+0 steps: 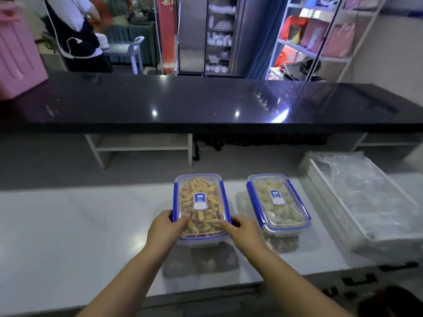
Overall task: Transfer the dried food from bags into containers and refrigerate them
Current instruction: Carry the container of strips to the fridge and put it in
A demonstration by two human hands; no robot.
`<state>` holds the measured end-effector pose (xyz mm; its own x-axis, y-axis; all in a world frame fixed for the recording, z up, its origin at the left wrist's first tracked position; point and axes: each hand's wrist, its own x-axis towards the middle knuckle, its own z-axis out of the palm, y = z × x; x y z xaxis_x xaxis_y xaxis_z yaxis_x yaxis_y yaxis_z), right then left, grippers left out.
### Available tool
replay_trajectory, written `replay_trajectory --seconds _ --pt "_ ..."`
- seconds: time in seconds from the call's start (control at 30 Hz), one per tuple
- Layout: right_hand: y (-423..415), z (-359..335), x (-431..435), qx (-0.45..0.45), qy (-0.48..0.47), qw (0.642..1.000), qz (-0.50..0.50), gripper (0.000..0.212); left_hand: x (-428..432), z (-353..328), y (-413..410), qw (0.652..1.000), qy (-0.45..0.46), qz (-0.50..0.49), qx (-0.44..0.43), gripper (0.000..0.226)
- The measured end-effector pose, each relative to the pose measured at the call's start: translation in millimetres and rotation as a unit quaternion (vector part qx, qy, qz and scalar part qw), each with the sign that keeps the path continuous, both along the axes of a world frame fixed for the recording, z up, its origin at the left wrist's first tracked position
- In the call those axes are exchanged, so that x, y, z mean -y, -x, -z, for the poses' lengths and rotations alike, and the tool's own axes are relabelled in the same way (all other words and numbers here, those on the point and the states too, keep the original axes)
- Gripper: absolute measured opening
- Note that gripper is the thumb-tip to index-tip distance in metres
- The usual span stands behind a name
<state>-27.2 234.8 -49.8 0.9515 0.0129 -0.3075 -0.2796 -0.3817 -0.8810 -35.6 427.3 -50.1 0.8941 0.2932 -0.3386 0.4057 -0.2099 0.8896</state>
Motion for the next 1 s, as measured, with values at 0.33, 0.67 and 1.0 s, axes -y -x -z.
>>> replay_trajectory --seconds 0.33,0.67,1.0 --pt "42.9 -43.6 29.1 0.103 -0.063 0.968 0.222 0.016 49.7 -47.7 -17.0 0.982 0.096 0.13 0.097 0.032" --pt "149.6 -58.8 135.9 0.155 -0.024 0.891 0.426 0.017 193.4 -60.3 20.9 0.921 0.186 0.338 0.062 0.026" --pt "279.8 -43.9 266.4 0.125 0.009 0.817 0.563 0.008 367.9 -52.8 112.3 0.849 0.168 0.5 0.027 0.011"
